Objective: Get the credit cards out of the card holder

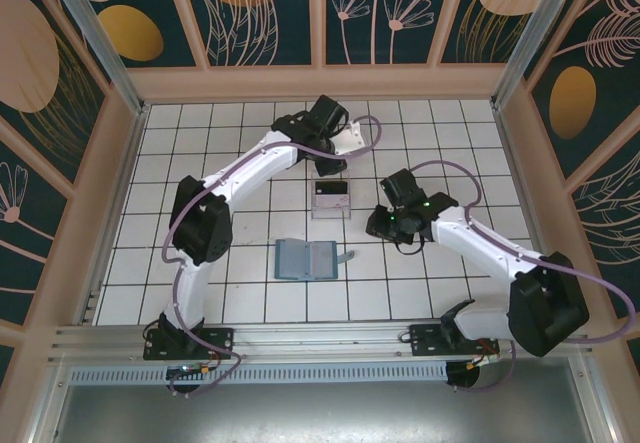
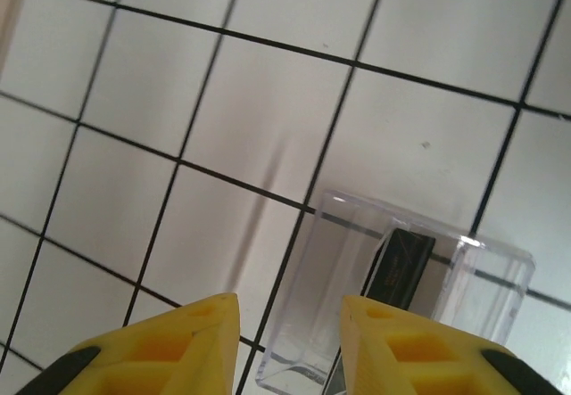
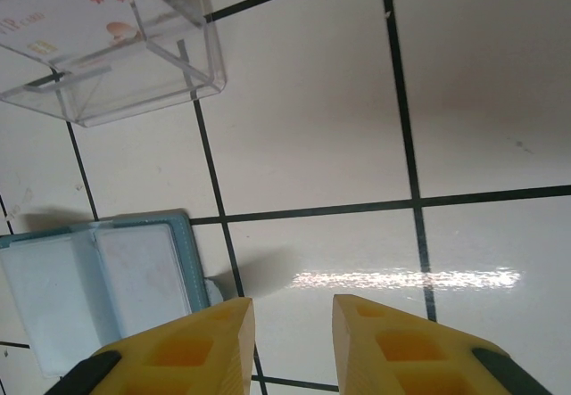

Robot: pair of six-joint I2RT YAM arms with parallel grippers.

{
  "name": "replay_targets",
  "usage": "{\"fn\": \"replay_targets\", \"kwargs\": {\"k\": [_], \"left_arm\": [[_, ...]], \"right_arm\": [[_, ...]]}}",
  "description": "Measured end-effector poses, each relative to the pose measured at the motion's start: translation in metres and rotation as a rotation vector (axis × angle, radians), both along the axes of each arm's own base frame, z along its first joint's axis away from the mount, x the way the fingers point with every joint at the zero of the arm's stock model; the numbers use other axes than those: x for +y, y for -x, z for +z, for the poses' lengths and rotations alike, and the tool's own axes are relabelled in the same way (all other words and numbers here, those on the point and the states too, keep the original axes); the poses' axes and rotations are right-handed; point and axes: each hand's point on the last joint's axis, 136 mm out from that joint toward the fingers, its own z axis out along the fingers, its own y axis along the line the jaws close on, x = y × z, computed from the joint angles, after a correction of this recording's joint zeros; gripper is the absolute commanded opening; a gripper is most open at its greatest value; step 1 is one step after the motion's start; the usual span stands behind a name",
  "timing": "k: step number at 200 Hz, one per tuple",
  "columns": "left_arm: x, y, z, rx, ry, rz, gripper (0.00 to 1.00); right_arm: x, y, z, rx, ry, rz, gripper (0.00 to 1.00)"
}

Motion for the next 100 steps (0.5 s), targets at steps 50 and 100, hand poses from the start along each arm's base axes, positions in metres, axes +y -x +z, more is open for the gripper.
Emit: {"fn": "replay_targets", "kwargs": {"k": [50, 100], "left_arm": [[0.029, -0.026, 0.007, -0.024, 0.086, 0.392, 0.46], [0.073, -0.012, 0.023, -0.010, 0.211, 0.632, 0.50]], "right_arm": [[0.014, 0.004, -0.008, 0.016, -0.006, 0.043, 0.30], [0.029, 0.006, -0.014, 0.025, -0.003, 0.086, 0.30]]}}
